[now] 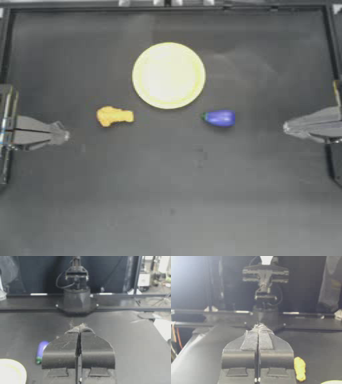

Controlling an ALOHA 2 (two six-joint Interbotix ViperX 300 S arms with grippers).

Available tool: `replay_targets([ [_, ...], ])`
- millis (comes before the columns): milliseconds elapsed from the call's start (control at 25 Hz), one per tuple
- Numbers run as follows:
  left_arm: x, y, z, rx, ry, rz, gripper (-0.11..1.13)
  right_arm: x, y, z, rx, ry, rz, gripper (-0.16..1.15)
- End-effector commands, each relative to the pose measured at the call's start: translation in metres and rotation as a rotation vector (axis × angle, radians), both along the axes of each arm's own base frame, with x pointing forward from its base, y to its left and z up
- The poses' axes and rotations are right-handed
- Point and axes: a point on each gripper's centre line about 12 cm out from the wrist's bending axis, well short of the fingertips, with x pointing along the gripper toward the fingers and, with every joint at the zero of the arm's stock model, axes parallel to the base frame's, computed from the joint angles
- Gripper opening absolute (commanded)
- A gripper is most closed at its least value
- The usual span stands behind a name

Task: Put brown chicken wing on plate

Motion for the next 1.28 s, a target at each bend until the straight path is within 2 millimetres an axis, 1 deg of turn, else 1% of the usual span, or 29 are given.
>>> replay_targets([
  [40, 0.000, 0.000, 0.008, 0.003, -0.021, 0.002, -0.01, 0.000, -0.001, 0.001, -0.006, -0.006, -0.003, -0.05],
  [80, 0.001, 0.000, 0.007, 0.003, -0.014, 0.002, 0.01, 0.000, -0.001, 0.000, -0.006, -0.003, -0.003, -0.05],
  [160, 0.001, 0.000, 0.007, 0.005, -0.002, 0.002, 0.08, 0.000, -0.001, -0.001, -0.007, 0.009, -0.003, 0.04],
  [320, 0.001, 0.001, 0.007, 0.017, 0.000, 0.007, 0.10, 0.000, -0.001, -0.001, -0.009, 0.018, -0.005, 0.17],
  [360, 0.001, 0.003, 0.007, 0.024, 0.000, 0.015, 0.14, 0.000, -0.001, -0.001, -0.014, 0.018, -0.004, 0.21],
  [400, 0.001, 0.003, 0.007, 0.028, 0.000, 0.019, 0.20, 0.000, 0.000, 0.000, -0.020, 0.017, -0.002, 0.27],
  [480, 0.001, 0.004, 0.007, 0.029, 0.003, 0.022, 0.46, 0.000, 0.000, -0.002, -0.038, 0.028, 0.000, 0.45],
  [520, 0.001, 0.004, 0.007, 0.029, 0.003, 0.023, 0.63, 0.000, 0.000, -0.003, -0.045, 0.035, 0.001, 0.56],
  [600, 0.001, 0.004, 0.007, 0.031, 0.003, 0.023, 0.98, 0.000, 0.000, -0.003, -0.047, 0.046, 0.001, 0.83],
  [640, 0.002, 0.004, 0.006, 0.029, 0.007, 0.023, 1.09, 0.000, 0.000, -0.004, -0.045, 0.052, 0.001, 0.99],
  [680, 0.001, 0.004, 0.006, 0.030, 0.011, 0.021, 1.12, 0.000, 0.000, -0.004, -0.045, 0.052, 0.001, 1.08],
  [720, 0.002, 0.004, 0.006, 0.030, 0.017, 0.023, 1.06, 0.000, 0.000, -0.004, -0.048, 0.057, 0.001, 1.09],
  [800, 0.002, 0.005, 0.006, 0.030, 0.043, 0.025, 0.96, 0.000, 0.000, -0.004, -0.044, 0.062, 0.001, 1.01],
  [840, 0.003, 0.006, 0.006, 0.030, 0.057, 0.031, 0.96, 0.001, 0.000, -0.004, -0.044, 0.060, 0.001, 0.98],
  [920, 0.004, 0.011, 0.009, 0.026, 0.099, 0.055, 1.02, 0.000, 0.000, -0.004, -0.042, 0.063, 0.000, 0.98],
  [1000, 0.004, 0.019, 0.010, 0.021, 0.168, 0.094, 1.04, 0.000, 0.000, -0.005, -0.038, 0.069, 0.000, 1.00],
  [1120, 0.006, 0.037, 0.011, -0.002, 0.331, 0.175, 1.03, 0.000, 0.000, -0.005, -0.031, 0.075, -0.001, 1.00],
  [1280, 0.011, 0.061, 0.002, -0.022, 0.538, 0.267, 1.03, 0.000, -0.001, -0.007, -0.028, 0.083, -0.002, 1.00],
])
